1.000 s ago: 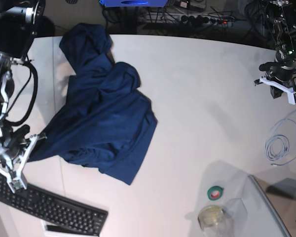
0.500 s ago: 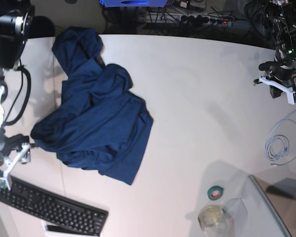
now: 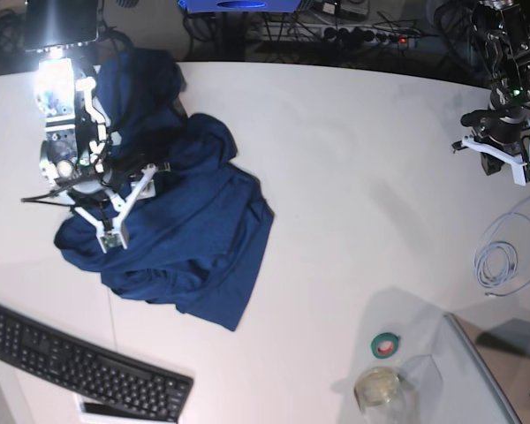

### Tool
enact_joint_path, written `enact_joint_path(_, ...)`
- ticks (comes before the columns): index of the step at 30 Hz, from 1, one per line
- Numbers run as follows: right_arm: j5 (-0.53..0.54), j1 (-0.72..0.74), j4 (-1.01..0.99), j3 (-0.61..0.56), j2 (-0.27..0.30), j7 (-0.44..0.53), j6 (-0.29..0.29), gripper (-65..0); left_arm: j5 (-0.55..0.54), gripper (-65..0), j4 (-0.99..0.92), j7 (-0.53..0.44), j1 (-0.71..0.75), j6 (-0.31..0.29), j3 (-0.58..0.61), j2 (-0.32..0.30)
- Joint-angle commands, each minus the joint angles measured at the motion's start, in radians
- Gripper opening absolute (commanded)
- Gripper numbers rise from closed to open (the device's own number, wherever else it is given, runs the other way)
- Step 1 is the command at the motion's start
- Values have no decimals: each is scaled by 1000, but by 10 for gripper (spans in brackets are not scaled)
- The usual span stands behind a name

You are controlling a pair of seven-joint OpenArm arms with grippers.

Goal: Layout the t-shirt on the table in an organized manner, then fold the t-shirt properly

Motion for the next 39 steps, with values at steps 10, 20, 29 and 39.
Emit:
enact_joint_path(10,-6,64,-80,3,2,55,-5,-288,-3,-650,18,-20,0,2,-6,-15)
enact_joint_path(20,-3,71,-101,9,2,48,-2,-650,-3,-650,12,-20,0,2,-6,-15)
enact_joint_path(29,-5,-36,333,45,23,-103,0,-648,-3,-650,11,-20,-3,2,-6,-15)
enact_joint_path(39,-3,-2,479,272,62,-148,121,-648,-3,-650,18,-20,-6,2,-6,-7)
